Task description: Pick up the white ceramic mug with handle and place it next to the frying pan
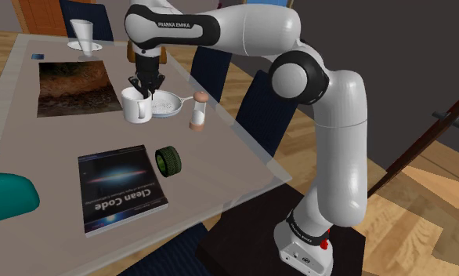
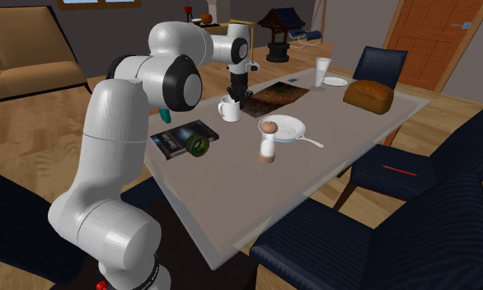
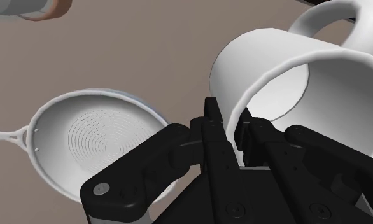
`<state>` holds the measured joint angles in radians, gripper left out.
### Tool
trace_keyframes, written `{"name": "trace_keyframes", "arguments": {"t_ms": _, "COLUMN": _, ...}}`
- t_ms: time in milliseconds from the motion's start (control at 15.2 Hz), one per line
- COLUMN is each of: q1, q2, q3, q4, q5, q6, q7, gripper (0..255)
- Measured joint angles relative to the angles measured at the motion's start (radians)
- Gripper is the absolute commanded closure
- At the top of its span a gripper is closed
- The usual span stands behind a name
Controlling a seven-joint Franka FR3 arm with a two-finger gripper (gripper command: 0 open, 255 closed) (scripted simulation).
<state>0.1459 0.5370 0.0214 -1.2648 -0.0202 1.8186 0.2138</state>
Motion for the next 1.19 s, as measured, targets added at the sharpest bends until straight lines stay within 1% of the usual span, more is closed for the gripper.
{"name": "trace_keyframes", "arguments": {"t_ms": 726, "q1": 0.0, "q2": 0.016, "q3": 0.0, "q4": -0.123, "q5": -0.001, "q6": 0.139, "q7": 0.002, "gripper": 255}}
{"name": "trace_keyframes", "arguments": {"t_ms": 990, "q1": -0.003, "q2": 0.034, "q3": -0.001, "q4": -0.148, "q5": -0.001, "q6": 0.181, "q7": 0.0, "gripper": 255}}
{"name": "trace_keyframes", "arguments": {"t_ms": 1188, "q1": -0.001, "q2": 0.037, "q3": -0.001, "q4": -0.155, "q5": -0.002, "q6": 0.192, "q7": 0.002, "gripper": 255}}
